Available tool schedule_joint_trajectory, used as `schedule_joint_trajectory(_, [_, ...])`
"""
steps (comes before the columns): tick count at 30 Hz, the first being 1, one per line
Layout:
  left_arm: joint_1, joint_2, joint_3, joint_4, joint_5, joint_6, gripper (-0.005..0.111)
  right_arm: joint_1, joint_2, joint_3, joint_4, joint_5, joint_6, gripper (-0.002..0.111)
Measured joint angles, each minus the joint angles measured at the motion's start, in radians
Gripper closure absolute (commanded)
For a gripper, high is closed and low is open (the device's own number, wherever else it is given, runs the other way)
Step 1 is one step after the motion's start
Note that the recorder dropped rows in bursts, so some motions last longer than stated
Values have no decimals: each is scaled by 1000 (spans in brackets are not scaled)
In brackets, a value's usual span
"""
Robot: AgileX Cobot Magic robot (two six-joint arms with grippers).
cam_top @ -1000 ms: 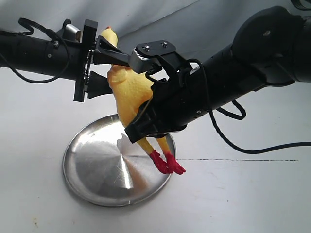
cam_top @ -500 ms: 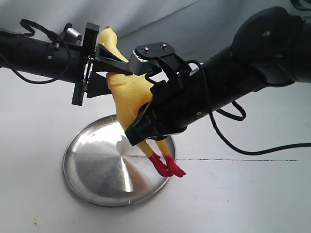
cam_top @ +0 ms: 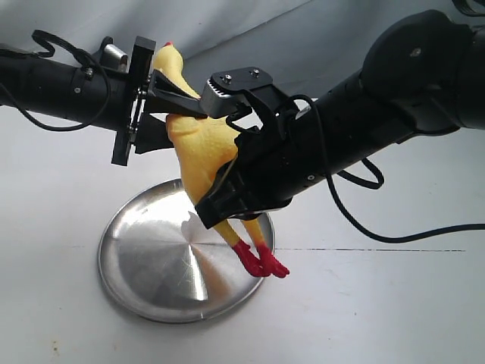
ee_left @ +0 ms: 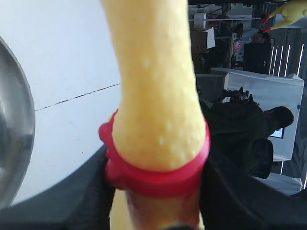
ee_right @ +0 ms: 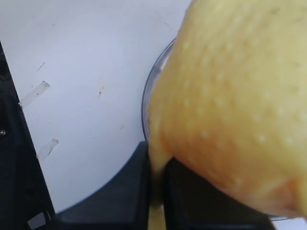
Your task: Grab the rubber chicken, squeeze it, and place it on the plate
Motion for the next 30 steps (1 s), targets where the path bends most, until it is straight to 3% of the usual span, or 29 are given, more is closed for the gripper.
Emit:
schedule_joint_trajectory(3, [0, 0, 0, 4, 0, 3, 25, 0, 0, 0, 0, 0, 0, 108])
schedule_joint_trajectory(5, [0, 0, 0, 7, -7, 3, 18, 0, 0, 0, 0, 4, -2, 108])
schedule_joint_trajectory(15, [0, -6, -2, -35, -13, -6, 17, 0, 0, 0, -6, 3, -4, 108])
schedule_joint_trajectory(30, [-2, -52, -2, 25, -15, -33, 18, 0, 0, 0, 19, -77, -137, 108])
